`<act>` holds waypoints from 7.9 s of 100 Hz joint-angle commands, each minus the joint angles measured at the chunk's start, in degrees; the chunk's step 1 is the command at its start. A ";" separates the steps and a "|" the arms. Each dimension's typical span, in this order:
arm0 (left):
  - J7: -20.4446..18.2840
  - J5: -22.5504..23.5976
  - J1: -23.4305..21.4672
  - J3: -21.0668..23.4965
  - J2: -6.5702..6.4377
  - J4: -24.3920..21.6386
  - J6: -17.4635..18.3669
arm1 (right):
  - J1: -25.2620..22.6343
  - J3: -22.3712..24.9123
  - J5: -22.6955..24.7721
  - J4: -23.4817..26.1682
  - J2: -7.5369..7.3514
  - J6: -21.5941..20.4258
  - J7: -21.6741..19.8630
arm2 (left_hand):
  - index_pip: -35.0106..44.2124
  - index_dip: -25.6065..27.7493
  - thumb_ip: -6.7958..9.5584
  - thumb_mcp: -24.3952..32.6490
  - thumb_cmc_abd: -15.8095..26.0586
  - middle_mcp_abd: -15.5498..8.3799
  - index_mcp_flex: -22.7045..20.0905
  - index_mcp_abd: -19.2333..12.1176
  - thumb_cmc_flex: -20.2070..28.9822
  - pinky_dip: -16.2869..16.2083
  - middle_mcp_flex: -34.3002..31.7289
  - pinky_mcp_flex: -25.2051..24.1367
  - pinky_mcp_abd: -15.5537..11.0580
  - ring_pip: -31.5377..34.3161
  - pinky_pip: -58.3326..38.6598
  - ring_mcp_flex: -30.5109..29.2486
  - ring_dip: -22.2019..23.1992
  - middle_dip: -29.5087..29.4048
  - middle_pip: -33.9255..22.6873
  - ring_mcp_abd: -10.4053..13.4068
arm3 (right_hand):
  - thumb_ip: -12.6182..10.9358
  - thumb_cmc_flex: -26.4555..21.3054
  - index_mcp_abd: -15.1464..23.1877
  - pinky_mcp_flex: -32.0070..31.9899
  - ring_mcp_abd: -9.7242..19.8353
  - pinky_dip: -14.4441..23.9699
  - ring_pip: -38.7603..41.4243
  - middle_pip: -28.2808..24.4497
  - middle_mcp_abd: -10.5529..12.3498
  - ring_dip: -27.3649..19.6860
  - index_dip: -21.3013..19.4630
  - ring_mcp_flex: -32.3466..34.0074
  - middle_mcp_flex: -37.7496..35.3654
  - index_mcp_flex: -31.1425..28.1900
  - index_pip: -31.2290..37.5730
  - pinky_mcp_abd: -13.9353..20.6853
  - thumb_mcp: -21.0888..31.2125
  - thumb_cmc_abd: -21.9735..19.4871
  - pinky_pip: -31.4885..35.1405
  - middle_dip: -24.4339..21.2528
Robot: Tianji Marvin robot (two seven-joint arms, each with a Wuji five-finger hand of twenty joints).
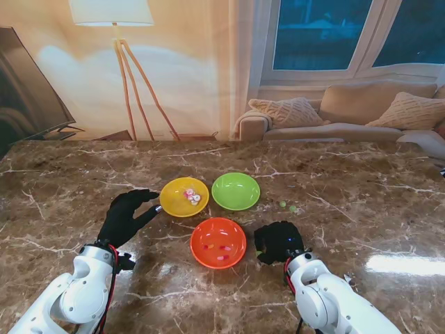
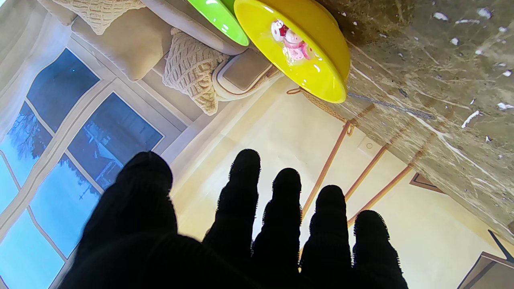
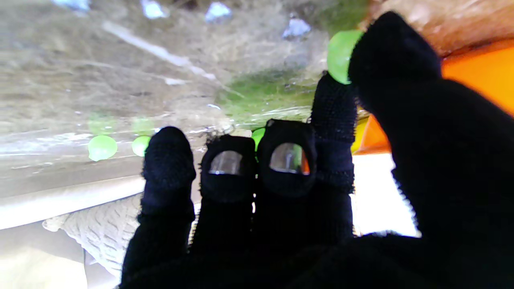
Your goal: Portion candies into small dishes
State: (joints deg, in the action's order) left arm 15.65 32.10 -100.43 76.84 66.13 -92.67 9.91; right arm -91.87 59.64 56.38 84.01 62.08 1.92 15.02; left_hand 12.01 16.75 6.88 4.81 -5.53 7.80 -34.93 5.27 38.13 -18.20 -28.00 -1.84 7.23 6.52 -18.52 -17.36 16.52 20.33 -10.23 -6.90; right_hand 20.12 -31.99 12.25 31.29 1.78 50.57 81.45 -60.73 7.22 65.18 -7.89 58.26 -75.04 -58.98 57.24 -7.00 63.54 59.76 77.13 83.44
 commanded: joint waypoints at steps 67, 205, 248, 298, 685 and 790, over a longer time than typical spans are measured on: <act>0.25 0.09 -0.35 0.18 0.07 0.06 -0.11 | -0.16 0.03 0.89 -0.51 -0.37 -0.91 -0.71 | 0.11 1.10 -0.14 -1.47 2.21 0.80 0.51 -0.73 0.10 -0.56 -1.08 -0.92 -0.98 -0.60 1.30 -0.18 0.65 0.57 -0.19 0.23 | -0.97 -4.48 3.83 -0.46 2.34 -0.26 0.83 -1.16 -0.62 0.47 -2.54 0.65 -2.28 -3.04 2.52 -0.98 1.94 -2.42 1.09 2.53; -0.49 -0.20 -0.39 0.25 -0.04 0.05 0.01 | 2.67 -2.43 -0.52 -3.92 -0.64 -0.20 -3.62 | 0.04 1.09 -0.19 -1.47 2.23 0.73 0.46 -0.68 0.20 -0.86 -0.82 -0.92 -0.82 -0.72 1.62 0.06 0.58 0.50 -0.03 0.30 | -0.88 -3.79 -0.15 -1.29 2.75 -1.95 -0.43 1.31 0.65 0.10 8.09 -0.84 -0.16 2.16 -0.61 -0.54 1.40 -3.37 -0.24 -0.11; -0.42 -0.25 -0.38 0.30 -0.03 0.11 0.21 | 2.40 -1.82 -0.03 -3.82 -0.89 0.74 -5.03 | 0.06 1.09 -0.30 -1.56 2.32 0.71 0.44 -0.73 0.26 -0.92 -0.76 -0.97 -0.75 -0.74 1.74 0.10 0.57 0.48 0.01 0.34 | -1.05 -4.14 0.44 -1.33 2.76 -2.08 -0.27 1.04 0.43 0.10 6.98 -0.81 -0.15 1.11 0.90 -0.53 1.47 -3.25 -0.21 0.28; -0.04 -0.21 -0.36 0.31 0.03 0.28 0.54 | 2.99 -2.08 -0.24 -4.98 -0.94 0.22 -5.03 | 0.09 1.09 -0.37 -1.67 2.38 0.77 0.50 -0.78 0.24 -0.99 -0.75 -1.03 -0.60 -0.72 1.78 0.04 0.59 0.50 -0.04 0.37 | -2.36 -3.98 6.58 -2.81 3.12 -2.47 -0.50 0.00 -0.12 0.21 -9.82 -2.55 1.61 -1.40 2.31 0.01 2.13 -8.12 -0.83 3.36; -1.25 -0.33 -0.16 0.84 -0.16 0.37 -0.32 | 25.64 -6.60 -0.07 -19.45 -1.27 4.58 -10.49 | -0.16 1.03 -0.27 -1.76 2.42 0.80 0.45 -0.47 -0.04 -0.97 -0.88 -1.00 -0.72 -0.78 2.66 0.07 0.50 0.49 0.04 0.46 | -6.28 17.02 -8.26 -2.38 3.25 -0.70 1.44 -3.46 3.06 2.90 -4.73 -2.70 4.59 12.73 -32.34 -0.93 8.82 7.50 -2.00 3.48; -2.40 -0.75 0.24 0.62 -0.33 0.69 -0.68 | 34.70 -21.27 -5.78 -35.79 1.66 7.62 2.59 | -0.12 1.10 -0.28 -1.81 2.52 0.76 0.31 -0.47 -0.07 -0.98 -0.86 -1.00 -0.73 -0.82 2.85 0.15 0.48 0.48 0.10 0.49 | -7.03 11.08 -2.62 -0.02 2.91 -1.08 3.55 -4.79 2.74 1.15 -13.51 1.45 -1.08 0.66 -20.55 -1.11 7.21 7.81 0.69 1.88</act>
State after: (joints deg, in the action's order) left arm 13.31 31.39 -99.98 77.66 65.88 -92.17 9.31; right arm -56.94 38.54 50.48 48.41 63.99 9.01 18.44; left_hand 12.02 16.75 6.88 4.81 -5.53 7.82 -34.85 5.27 38.13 -18.35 -28.00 -1.86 7.23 6.52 -17.67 -17.36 16.54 20.35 -10.23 -6.99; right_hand 12.26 -18.02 8.97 31.01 3.24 48.54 82.89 -63.70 9.04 65.84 -20.54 57.68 -74.31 -56.61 36.07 -6.92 70.18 65.58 75.55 84.92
